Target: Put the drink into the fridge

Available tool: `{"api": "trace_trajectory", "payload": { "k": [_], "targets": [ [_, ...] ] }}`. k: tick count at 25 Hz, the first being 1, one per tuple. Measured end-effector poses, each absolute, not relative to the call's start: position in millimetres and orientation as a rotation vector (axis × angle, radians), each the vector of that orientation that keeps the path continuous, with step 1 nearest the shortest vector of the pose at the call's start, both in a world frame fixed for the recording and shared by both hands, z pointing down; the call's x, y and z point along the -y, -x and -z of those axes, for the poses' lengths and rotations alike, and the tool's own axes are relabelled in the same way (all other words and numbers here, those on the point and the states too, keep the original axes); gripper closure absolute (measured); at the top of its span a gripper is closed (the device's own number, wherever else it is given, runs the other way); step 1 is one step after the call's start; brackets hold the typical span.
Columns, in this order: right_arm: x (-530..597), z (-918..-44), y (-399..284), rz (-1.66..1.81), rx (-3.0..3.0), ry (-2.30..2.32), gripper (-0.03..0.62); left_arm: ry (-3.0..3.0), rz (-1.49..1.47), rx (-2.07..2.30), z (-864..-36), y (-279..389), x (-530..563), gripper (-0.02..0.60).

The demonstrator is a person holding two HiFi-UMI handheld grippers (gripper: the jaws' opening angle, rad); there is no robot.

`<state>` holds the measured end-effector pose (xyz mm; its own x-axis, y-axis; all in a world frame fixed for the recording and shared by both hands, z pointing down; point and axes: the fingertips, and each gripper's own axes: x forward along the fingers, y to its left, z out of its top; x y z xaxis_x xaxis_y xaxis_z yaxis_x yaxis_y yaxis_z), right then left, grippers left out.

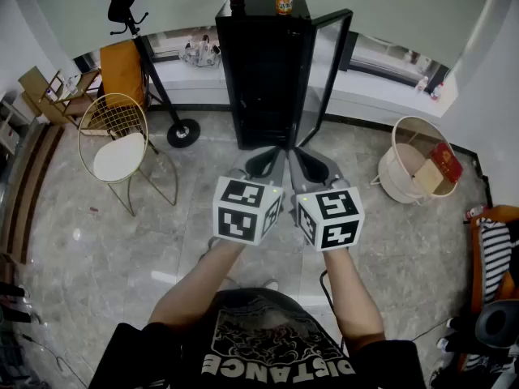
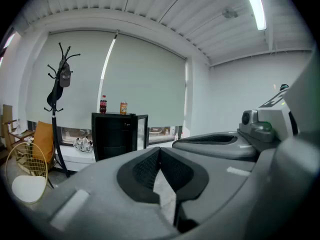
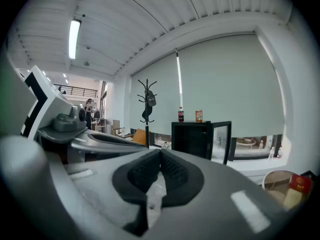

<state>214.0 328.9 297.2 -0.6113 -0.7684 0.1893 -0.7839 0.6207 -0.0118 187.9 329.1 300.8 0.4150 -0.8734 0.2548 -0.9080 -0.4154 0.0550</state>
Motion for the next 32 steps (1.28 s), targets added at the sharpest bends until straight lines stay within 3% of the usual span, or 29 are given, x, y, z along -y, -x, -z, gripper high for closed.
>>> {"api": "trace_trajectory", "payload": {
  "k": [16,32],
  "targets": [
    [-303,-295,-208,-0.127,2.671,-1.386,0.592,-2.469,-0.233,1.572,-305,-174,-306,0.577],
    [-201,-299,-138,-0.078,2.536,-1.476,0.592,-2.498,-0.212,1.48,-310,-96,-198,0.577]
  ]
}}
